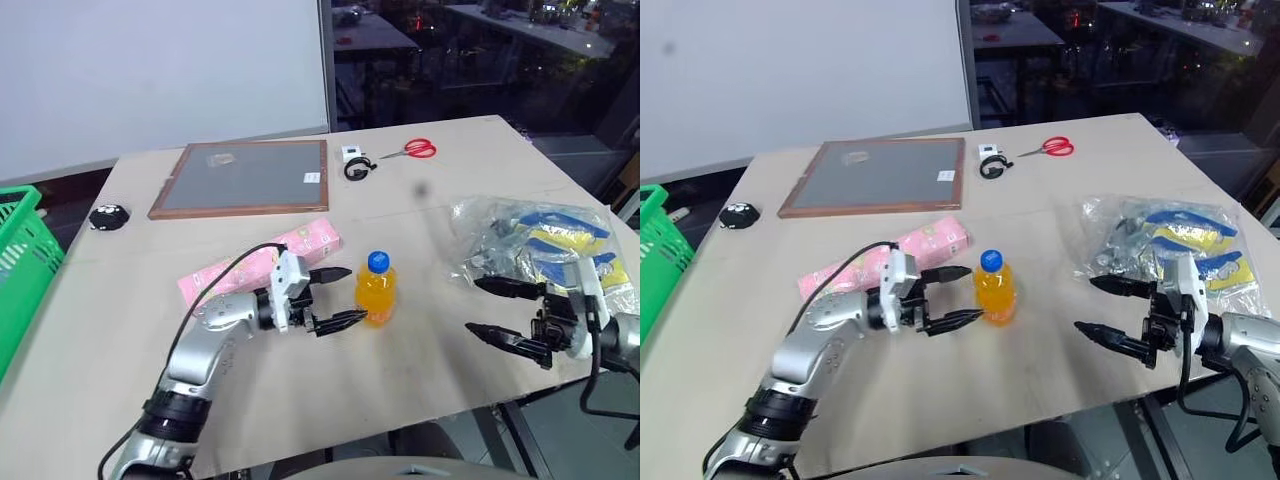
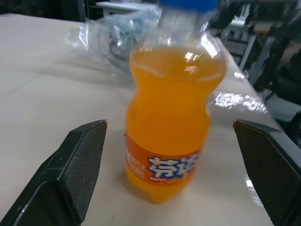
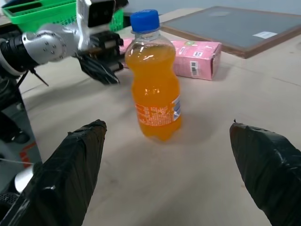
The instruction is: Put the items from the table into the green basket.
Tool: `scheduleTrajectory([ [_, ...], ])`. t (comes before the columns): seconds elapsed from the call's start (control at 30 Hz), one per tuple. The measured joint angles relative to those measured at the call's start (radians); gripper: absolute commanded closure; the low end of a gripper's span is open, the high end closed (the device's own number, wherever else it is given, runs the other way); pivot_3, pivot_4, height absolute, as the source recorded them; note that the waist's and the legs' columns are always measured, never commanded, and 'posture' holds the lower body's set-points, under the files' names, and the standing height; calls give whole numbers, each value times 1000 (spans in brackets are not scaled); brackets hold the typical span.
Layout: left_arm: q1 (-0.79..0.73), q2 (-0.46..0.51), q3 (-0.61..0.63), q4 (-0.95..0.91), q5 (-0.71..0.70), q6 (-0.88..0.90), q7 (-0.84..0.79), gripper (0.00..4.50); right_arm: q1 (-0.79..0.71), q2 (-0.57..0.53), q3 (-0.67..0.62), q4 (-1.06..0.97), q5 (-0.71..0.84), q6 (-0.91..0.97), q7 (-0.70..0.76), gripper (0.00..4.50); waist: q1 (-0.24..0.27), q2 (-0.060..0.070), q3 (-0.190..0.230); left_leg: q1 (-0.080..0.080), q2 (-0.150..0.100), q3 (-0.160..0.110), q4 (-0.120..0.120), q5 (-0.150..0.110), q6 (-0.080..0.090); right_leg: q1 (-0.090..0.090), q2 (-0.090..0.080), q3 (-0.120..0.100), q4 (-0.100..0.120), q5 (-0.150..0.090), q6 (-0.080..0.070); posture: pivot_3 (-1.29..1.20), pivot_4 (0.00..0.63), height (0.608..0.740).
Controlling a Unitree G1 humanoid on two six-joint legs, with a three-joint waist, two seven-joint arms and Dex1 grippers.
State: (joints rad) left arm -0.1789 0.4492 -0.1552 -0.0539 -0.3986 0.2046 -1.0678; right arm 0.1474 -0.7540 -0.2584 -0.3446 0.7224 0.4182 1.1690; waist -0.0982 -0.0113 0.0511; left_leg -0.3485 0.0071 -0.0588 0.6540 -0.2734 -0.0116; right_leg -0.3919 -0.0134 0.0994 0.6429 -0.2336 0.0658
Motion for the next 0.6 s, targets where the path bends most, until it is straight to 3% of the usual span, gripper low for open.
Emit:
scheduleTrajectory([
  [0.3,-119,-87,-40,171,29,-65,-38,0,-10,4,-25,-53,96,8,25,50,-10,0,0,0,0,0,0,0,0,0,0,0,0,1,2,-145,0,740],
  [0.4,-132,-95,-41,193,29,-72,-42,793,-20,4,-26,-53,112,14,24,0,-16,-1,-1,0,0,-1,0,0,0,1,1,0,0,1,2,-145,0,740],
  [0.47,-134,-95,-37,198,25,-74,-48,1554,-23,4,-26,-53,118,14,23,0,-21,-1,-1,1,0,-1,0,0,0,1,0,0,0,1,2,-144,0,740],
  [0.6,-138,-94,-32,207,24,-79,-53,1723,-29,4,-26,-52,123,14,24,0,-26,-1,-1,1,0,-1,0,0,0,1,0,0,0,1,2,-142,0,740],
])
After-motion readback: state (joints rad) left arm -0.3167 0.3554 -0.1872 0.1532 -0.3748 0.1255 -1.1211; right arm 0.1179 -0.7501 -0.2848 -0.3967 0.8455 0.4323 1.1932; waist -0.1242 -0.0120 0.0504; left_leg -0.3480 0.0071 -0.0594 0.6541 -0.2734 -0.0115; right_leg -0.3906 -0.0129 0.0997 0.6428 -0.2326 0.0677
